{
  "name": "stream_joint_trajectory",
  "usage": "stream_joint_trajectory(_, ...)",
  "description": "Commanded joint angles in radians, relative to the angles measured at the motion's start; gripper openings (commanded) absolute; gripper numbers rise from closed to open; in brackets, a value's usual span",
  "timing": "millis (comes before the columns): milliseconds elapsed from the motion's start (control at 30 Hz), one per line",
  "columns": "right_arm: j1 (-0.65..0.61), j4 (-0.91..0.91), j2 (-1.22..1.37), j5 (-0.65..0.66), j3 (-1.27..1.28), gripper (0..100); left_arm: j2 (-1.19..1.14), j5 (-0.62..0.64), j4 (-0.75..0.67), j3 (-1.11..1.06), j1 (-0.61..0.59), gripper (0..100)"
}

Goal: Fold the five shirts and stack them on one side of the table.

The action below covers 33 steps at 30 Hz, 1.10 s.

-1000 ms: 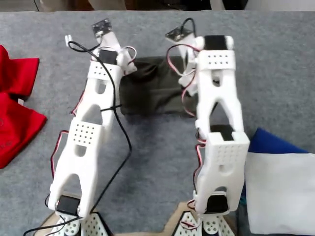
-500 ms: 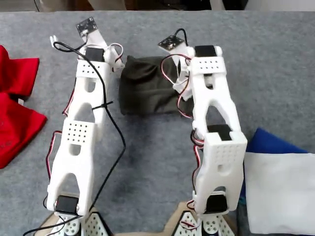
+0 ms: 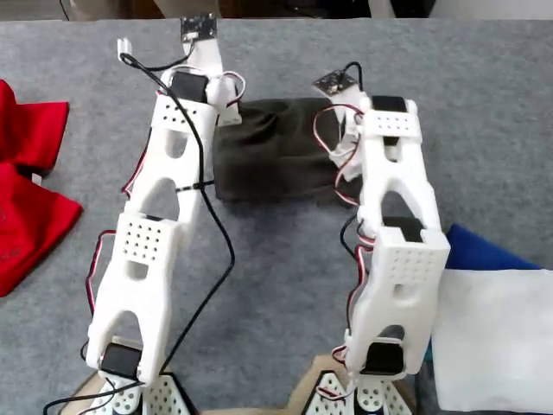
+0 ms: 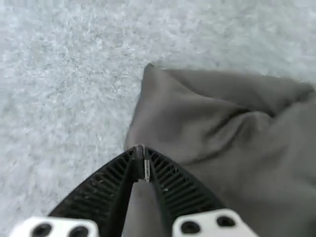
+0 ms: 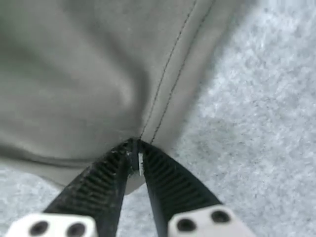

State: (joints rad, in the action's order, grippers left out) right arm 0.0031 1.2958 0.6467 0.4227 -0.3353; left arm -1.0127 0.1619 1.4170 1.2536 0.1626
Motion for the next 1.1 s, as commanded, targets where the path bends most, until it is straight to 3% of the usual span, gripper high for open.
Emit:
stream_joint_trajectory(0,0.018,-0.018,-0.002,-0.009,0.004,0.5,0.059,0.000,-0.101,-0.074,0.000,2)
stream_joint_trajectory(233,0.018,-0.057,0.005,-0.031,0.035,0.5,-0.012,0.021,-0.178,-0.080,0.028,2)
stream_joint_trajectory(600,0.019,-0.058,0.010,-0.034,0.041,0.5,-0.189,0.069,-0.459,-0.069,0.006,2)
stream_joint_trajectory(800,0.056,-0.031,0.012,-0.025,0.039,0.5,-0.199,-0.005,-0.411,-0.069,-0.069,2)
stream_joint_trajectory(1067,0.050,-0.063,0.010,0.032,0.038,0.5,-0.199,0.002,-0.333,-0.038,-0.186,2)
